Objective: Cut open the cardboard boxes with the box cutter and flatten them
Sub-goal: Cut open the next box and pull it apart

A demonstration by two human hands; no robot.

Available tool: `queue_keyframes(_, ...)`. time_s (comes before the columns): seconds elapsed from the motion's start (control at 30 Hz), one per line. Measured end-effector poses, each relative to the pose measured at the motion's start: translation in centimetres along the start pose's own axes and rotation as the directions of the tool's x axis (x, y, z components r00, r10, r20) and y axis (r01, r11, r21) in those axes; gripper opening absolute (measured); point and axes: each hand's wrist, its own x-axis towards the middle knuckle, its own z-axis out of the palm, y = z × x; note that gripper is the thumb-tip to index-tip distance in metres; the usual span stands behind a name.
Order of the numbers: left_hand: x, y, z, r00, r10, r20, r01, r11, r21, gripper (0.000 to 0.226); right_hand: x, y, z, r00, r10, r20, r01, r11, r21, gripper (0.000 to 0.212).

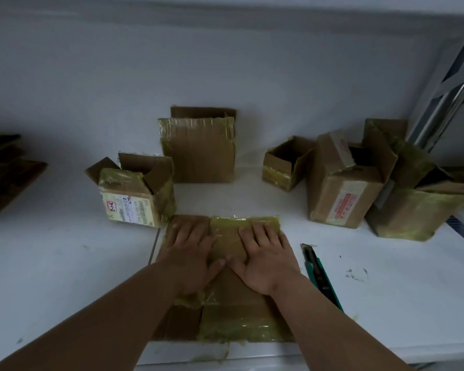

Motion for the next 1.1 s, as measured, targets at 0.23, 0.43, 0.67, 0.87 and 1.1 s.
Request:
queue_keyframes(0.23, 1.2, -0.9, 0.0, 0.992, -0.006, 0.125, 0.021, 0.993, -0.120, 0.078, 0.9, -0.2, -0.5, 0.999, 0.042, 0.011, -0.043, 0.998, 0.055, 0.075)
queue_keyframes(0.43, -1.7, -1.4, -0.4, 0.993, -0.039, 0.113, 0.049, 0.995, -0.082, 0.086, -0.1, -0.9, -0.3, 0.998, 0.055, -0.026, -0.056, 0.997, -0.054, 0.073)
queue_keyframes(0.67, -3.7, -1.7, 0.7, 0.983, -0.054, 0.176, 0.069, 0.994, -0.084, 0.111, -3.7, -4.6, -0.4, 0.999, 0.044, 0.028, -0.043, 0.997, -0.057, 0.063)
queue_keyframes(0.87, -3.9, 0.3, -0.7, 0.990, -0.032, 0.139, 0.043, 0.996, -0.080, 0.070, -4.7, -3.7, 1.2, 1.000, 0.019, 0.021, -0.019, 1.000, -0.006, 0.065)
queue_keyframes(1.1, -6.2, 0.8, 1.4, 0.990, 0.063, 0.127, -0.057, 0.997, -0.046, 0.120, -6.5, -3.2, 0.5, 0.999, 0.014, 0.038, -0.016, 0.999, 0.036, 0.063)
